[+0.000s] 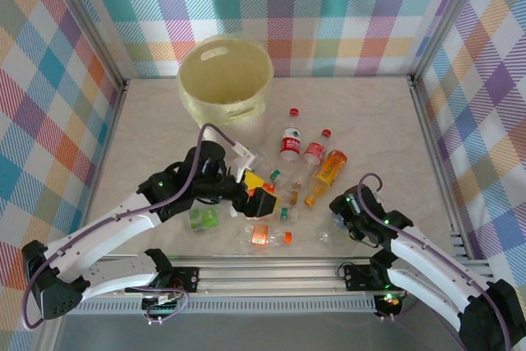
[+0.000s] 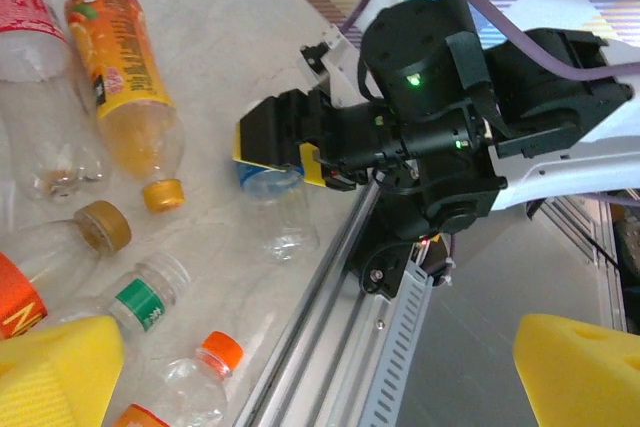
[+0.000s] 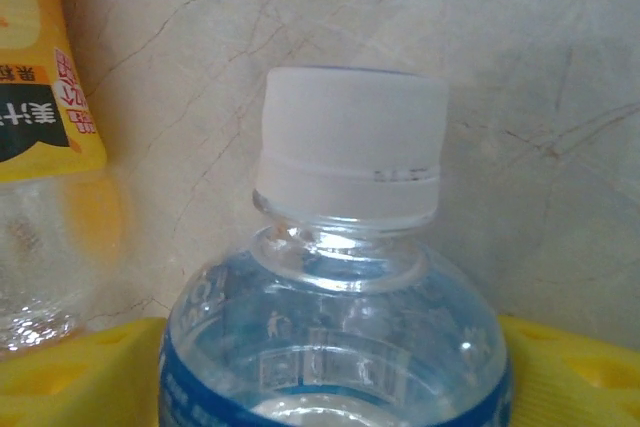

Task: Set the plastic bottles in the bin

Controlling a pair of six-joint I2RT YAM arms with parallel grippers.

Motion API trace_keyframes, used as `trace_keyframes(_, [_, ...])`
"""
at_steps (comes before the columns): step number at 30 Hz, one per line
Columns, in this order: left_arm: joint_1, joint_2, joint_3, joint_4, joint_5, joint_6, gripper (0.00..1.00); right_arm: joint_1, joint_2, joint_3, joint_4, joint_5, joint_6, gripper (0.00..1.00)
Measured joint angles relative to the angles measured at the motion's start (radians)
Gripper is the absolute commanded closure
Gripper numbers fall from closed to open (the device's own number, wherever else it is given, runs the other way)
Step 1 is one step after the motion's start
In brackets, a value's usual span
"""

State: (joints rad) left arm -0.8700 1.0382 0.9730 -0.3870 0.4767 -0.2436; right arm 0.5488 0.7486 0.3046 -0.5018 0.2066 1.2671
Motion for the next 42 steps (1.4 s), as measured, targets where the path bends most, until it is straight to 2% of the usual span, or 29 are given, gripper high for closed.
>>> trace_keyframes(7, [-0.013, 0.042, 0.011, 0.011, -0.008, 0.000, 0.00, -0.013, 0.020, -0.009, 0.038, -0.007, -0.018, 0.18])
trace_keyframes(13, [-0.016, 0.080, 0.012, 0.028, -0.011, 0.000, 0.00, -0.033, -0.010, -0.027, 0.046, -0.015, -0.013, 0.20])
trace_keyframes(25, [-0.057, 0.129, 0.027, 0.029, -0.010, 0.000, 0.00, -0.077, -0.029, -0.044, 0.045, -0.048, -0.010, 0.35])
trace_keyframes(29, [-0.060, 0.151, 0.027, 0.046, -0.014, -0.008, 0.01, -0.080, -0.051, -0.045, 0.068, -0.043, -0.059, 0.41])
trace_keyframes(34, [-0.062, 0.166, 0.027, 0.114, -0.013, -0.050, 0.01, -0.085, -0.092, -0.009, 0.084, -0.036, -0.179, 0.42])
trace_keyframes(42, [-0.064, 0.228, 0.026, 0.251, 0.014, -0.142, 0.04, -0.085, -0.062, 0.177, 0.178, -0.134, -0.400, 0.44])
